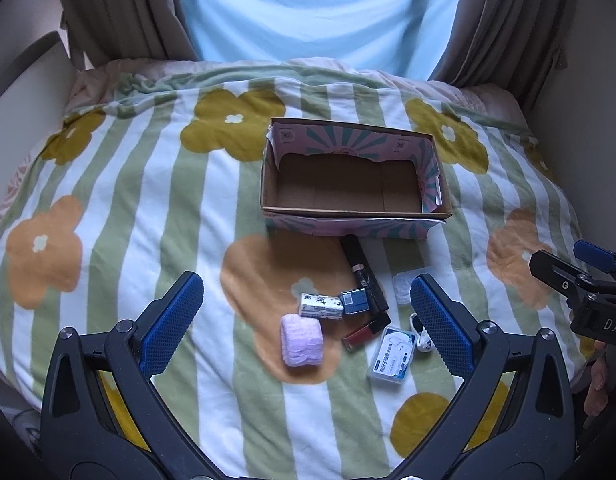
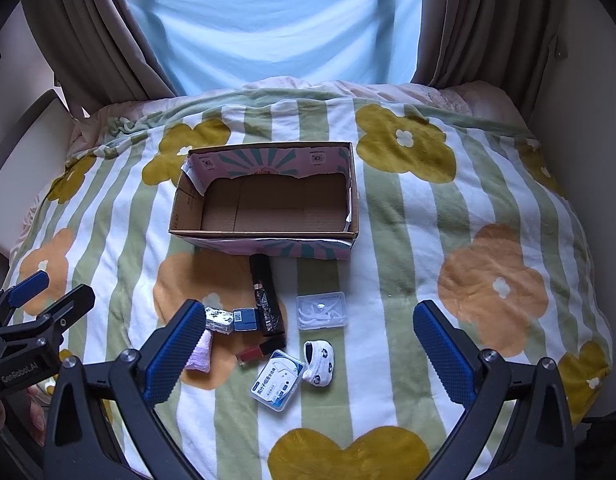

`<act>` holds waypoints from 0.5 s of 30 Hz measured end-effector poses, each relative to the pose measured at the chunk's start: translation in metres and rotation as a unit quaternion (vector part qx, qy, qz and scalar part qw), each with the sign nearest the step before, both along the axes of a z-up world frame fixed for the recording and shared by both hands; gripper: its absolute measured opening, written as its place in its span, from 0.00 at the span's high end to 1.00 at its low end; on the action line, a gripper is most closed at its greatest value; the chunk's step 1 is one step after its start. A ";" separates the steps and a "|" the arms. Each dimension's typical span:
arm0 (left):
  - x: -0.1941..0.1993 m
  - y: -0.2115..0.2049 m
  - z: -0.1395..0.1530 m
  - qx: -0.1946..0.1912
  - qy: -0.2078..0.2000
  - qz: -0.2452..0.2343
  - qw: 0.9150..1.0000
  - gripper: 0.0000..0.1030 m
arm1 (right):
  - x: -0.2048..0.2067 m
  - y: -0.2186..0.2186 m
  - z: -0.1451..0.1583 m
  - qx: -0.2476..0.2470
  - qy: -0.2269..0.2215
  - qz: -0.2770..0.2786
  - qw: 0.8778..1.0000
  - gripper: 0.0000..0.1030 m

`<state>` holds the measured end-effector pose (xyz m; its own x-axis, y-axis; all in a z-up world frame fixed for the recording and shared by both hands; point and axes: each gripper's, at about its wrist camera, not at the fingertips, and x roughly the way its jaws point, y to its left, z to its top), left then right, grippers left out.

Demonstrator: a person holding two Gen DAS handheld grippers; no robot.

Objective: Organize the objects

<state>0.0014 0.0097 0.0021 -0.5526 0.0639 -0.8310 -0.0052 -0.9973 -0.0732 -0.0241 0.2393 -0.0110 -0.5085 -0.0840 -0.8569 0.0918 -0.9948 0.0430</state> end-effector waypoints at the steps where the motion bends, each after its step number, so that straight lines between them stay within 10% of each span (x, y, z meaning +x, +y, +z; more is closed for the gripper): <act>1: 0.000 0.000 0.000 -0.002 -0.001 -0.001 1.000 0.00 | 0.000 0.000 0.000 0.000 0.000 0.000 1.000 0.01; 15: 0.003 -0.004 -0.003 -0.006 0.006 0.003 1.000 0.00 | 0.000 0.000 0.000 0.000 0.001 0.000 1.000 0.01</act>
